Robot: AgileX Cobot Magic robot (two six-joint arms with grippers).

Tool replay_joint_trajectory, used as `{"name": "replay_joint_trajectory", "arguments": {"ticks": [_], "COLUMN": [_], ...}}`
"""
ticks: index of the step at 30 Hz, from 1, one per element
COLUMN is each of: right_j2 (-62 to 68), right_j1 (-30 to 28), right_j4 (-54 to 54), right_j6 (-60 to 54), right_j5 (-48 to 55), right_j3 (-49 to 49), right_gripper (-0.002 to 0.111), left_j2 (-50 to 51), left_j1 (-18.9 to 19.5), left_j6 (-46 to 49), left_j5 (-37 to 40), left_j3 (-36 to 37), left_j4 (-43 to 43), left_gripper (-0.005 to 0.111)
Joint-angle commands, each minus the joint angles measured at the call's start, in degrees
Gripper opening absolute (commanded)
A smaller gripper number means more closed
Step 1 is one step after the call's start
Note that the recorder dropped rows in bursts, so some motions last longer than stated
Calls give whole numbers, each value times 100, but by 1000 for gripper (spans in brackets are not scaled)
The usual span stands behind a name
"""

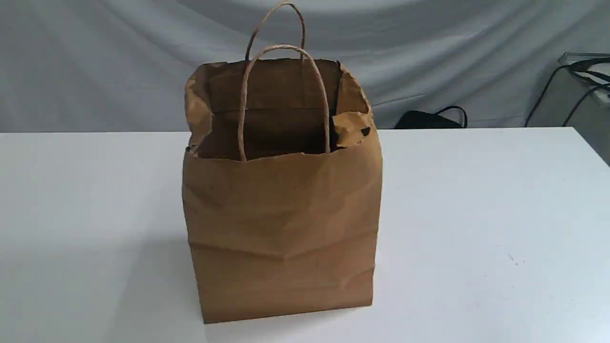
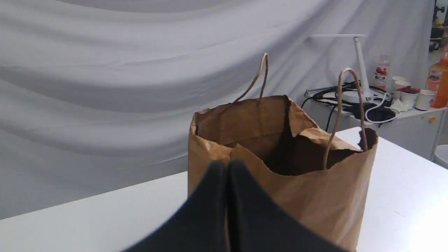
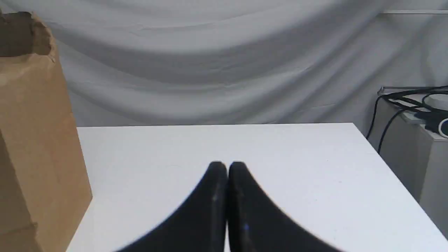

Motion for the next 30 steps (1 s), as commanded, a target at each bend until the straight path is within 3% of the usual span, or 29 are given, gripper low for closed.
{"name": "replay_joint_trajectory", "arguments": {"ticks": [1,7,12,19,30], "right_j2": [-21,-21,-21,-21,-21], "right_j1": [-38,-38,-38,-38,-38], "right_j4": [16,16,16,16,16], "right_j6": [6,6,6,6,6], "right_j5": [18,18,18,18,18], "right_j3": [18,18,18,18,18], "right_gripper": [0,0,0,0,0], "left_j2": [-31,-73,-407,-1420,-2379], "left_j1": [15,15,482,1059,1151], "left_j6": [-16,180,253,296,-98], "left_j5": [-56,-32,-108,-1013,-1392], "left_j3": [24,24,191,1432,2935], "left_j4": [-37,296,787,912,878], "left_gripper": [0,0,0,0,0]}}
